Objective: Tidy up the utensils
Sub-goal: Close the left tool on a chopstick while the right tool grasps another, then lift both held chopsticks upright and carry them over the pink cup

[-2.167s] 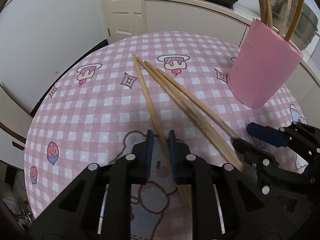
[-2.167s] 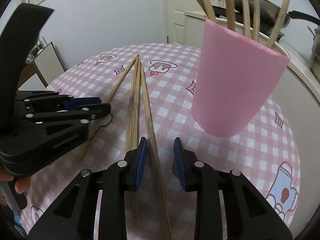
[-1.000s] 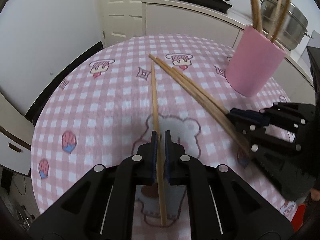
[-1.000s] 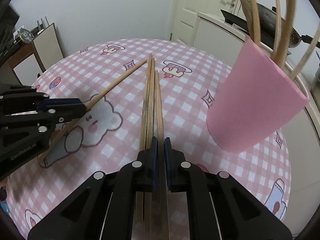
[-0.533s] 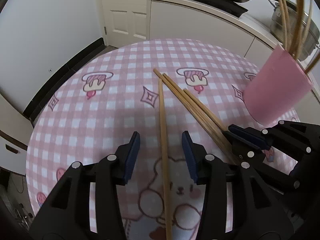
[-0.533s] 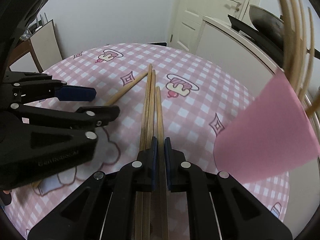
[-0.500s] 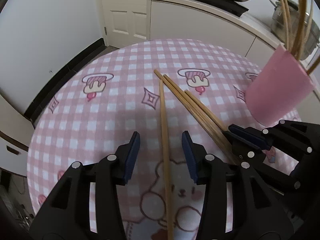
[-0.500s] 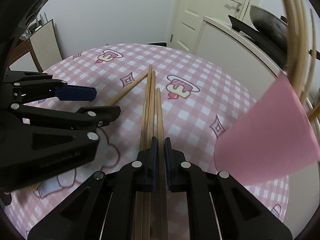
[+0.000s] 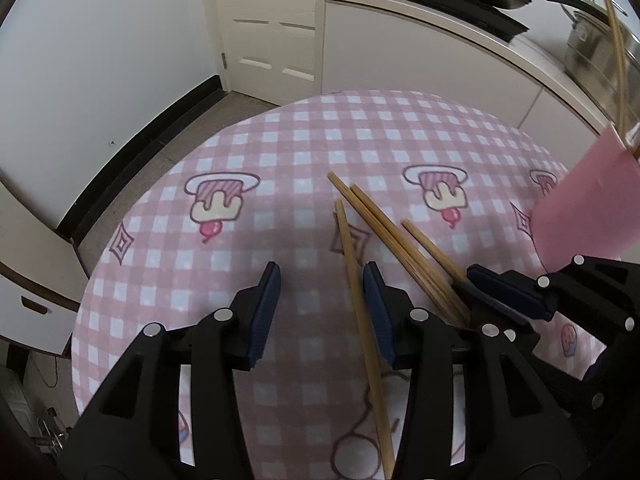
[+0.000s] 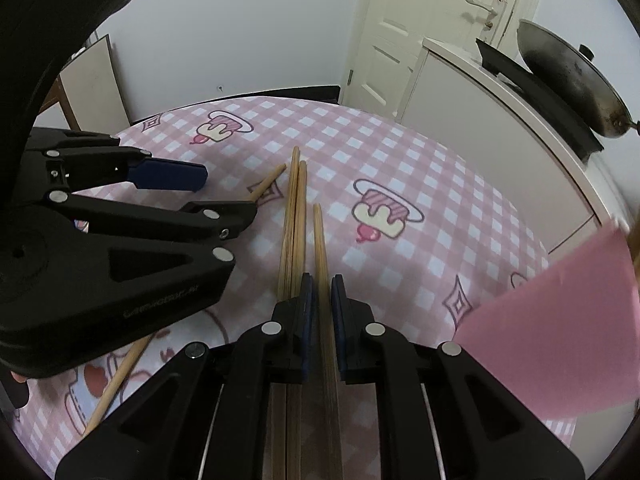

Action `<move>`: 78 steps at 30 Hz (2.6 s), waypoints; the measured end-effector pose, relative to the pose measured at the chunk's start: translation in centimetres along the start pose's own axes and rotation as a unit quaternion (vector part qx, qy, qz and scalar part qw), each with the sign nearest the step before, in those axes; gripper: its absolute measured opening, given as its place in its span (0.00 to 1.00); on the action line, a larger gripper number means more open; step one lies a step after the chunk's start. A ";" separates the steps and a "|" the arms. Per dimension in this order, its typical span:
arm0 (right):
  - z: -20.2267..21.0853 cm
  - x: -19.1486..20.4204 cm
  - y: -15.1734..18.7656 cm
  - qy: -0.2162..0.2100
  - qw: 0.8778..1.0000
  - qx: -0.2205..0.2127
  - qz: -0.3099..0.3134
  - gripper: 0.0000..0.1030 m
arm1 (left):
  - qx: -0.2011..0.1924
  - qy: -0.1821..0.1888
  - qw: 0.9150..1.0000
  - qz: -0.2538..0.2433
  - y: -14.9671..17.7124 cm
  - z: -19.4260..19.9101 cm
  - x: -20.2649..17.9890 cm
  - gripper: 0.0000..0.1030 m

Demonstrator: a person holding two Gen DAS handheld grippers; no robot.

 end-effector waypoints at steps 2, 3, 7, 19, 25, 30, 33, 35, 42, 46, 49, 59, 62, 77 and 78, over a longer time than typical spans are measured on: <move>-0.2 0.1 -0.5 0.002 1.000 0.001 0.002 0.09 | 0.001 0.001 1.000 0.004 -0.6 0.0 0.4 0.42; -0.2 0.1 -0.7 0.003 1.000 0.001 0.002 0.09 | 0.002 0.002 1.000 0.005 -0.9 0.0 0.6 0.41; -0.6 0.0 -1.4 0.004 1.000 0.001 0.004 0.09 | -0.004 0.000 1.000 0.007 -1.6 -0.2 0.8 0.26; 0.0 -0.1 -1.2 -0.022 1.000 -0.015 -0.017 0.04 | -0.023 0.035 0.999 0.025 -0.6 0.8 0.8 0.05; 3.4 0.3 -0.6 -0.033 0.998 -0.052 -0.018 0.04 | -0.064 0.049 0.997 0.022 0.9 5.3 1.1 0.05; 7.3 0.6 0.1 -0.041 0.995 -0.088 -0.021 0.04 | -0.101 0.065 0.993 0.022 2.5 9.5 0.9 0.05; 9.8 0.5 0.6 -0.040 0.993 -0.112 -0.022 0.04 | -0.126 0.074 0.989 0.018 3.4 12.0 0.5 0.05; 11.6 0.4 1.1 -0.042 0.990 -0.129 -0.025 0.04 | -0.143 0.081 0.986 0.012 4.0 13.9 -0.1 0.05; 17.7 -0.1 3.3 -0.048 0.981 -0.183 -0.032 0.04 | -0.189 0.087 0.978 -0.017 6.4 19.2 -2.1 0.05; 20.1 -0.7 4.5 -0.049 0.977 -0.203 -0.036 0.04 | -0.211 0.088 0.973 -0.022 7.2 21.3 -3.3 0.05; 21.4 -1.3 5.2 -0.052 0.975 -0.214 -0.038 0.04 | -0.225 0.093 0.970 -0.027 7.4 22.8 -3.9 0.05; 26.0 -4.6 7.0 -0.050 0.961 -0.263 -0.061 0.04 | -0.264 0.117 0.957 -0.043 6.8 25.9 -6.8 0.05; 27.3 -6.0 7.0 -0.038 0.958 -0.277 -0.071 0.04 | -0.273 0.126 0.952 -0.052 6.3 26.7 -8.1 0.05; 30.6 -11.4 5.9 0.033 0.942 -0.317 -0.109 0.04 | -0.335 0.155 0.928 -0.047 1.5 29.6 -12.1 0.05; 30.6 -11.6 5.6 0.036 0.940 -0.319 -0.111 0.04 | -0.336 0.158 0.927 -0.046 1.4 29.6 -12.2 0.05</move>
Point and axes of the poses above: each gripper's, at about its wrist camera, not at the fingertips, and z roughly against the way its jaws point, x to its left, y to its underside, the point moved 3 cm from there along -z, roughly the way its jaws point, and after that the axes turned 12 degrees about x, right-handed, at the moved point
